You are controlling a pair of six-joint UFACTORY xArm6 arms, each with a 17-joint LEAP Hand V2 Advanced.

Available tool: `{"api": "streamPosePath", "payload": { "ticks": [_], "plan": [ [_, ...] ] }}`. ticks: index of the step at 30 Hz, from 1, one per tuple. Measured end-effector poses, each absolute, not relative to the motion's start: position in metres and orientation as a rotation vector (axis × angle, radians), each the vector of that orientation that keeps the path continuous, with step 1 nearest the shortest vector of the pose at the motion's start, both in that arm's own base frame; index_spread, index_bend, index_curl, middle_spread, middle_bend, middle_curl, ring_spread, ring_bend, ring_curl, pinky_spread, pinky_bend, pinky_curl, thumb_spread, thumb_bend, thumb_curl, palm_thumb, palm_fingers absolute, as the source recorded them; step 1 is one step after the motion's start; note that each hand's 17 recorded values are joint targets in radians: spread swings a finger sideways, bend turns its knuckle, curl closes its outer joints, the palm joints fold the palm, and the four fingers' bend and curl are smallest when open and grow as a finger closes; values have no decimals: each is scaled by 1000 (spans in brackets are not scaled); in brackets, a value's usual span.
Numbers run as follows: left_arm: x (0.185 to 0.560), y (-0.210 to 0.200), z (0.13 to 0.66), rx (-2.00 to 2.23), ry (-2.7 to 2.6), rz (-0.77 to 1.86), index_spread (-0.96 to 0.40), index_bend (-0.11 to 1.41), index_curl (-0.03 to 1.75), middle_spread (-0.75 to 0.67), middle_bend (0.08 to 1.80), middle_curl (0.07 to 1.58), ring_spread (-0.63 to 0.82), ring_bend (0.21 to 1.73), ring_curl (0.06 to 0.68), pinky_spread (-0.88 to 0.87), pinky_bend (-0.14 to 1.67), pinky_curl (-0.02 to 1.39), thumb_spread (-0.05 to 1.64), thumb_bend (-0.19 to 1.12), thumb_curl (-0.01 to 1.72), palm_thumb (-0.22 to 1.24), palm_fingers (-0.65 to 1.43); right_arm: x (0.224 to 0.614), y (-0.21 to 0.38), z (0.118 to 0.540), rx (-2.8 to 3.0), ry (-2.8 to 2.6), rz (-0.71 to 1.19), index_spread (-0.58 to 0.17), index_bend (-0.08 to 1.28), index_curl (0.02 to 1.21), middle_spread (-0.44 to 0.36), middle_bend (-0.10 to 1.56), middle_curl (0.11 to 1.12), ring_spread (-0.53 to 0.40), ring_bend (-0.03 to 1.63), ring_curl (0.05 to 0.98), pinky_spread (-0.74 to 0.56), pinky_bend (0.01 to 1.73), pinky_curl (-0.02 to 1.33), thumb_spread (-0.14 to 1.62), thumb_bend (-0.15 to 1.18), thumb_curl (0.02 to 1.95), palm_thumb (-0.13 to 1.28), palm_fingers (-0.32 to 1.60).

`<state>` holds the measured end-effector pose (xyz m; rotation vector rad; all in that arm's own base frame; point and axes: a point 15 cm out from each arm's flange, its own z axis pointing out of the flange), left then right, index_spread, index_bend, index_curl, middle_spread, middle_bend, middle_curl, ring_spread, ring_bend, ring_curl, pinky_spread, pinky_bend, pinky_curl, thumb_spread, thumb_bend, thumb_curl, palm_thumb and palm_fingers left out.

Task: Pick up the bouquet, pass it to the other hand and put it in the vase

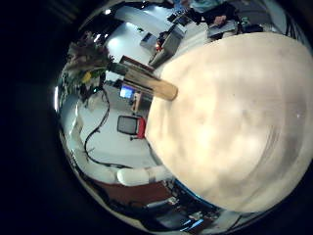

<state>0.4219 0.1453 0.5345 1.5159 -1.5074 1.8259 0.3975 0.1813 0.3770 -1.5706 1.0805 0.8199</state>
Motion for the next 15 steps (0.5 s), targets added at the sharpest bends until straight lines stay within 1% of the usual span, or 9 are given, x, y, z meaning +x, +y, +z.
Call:
{"api": "streamPosePath", "payload": {
  "ticks": [4,15],
  "plan": [
    [404,146,540,1528,-1521,1827,128,108,120,581,154,173,635,406,192,655,284,300,753,-39,335,218,-174,395,182,378,-1574,1071,834,-323,169,285,139,182,283,209,413,247,432,460,301,990,-28,380,589,78],
    [349,143,525,1599,-1521,1793,99,116,102,574,159,146,636,386,201,655,268,305,745,-39,332,217,-155,386,183,379,-1571,1044,869,-326,170,289,135,180,277,203,409,243,435,462,299,999,-28,381,592,83]
  ]
}}
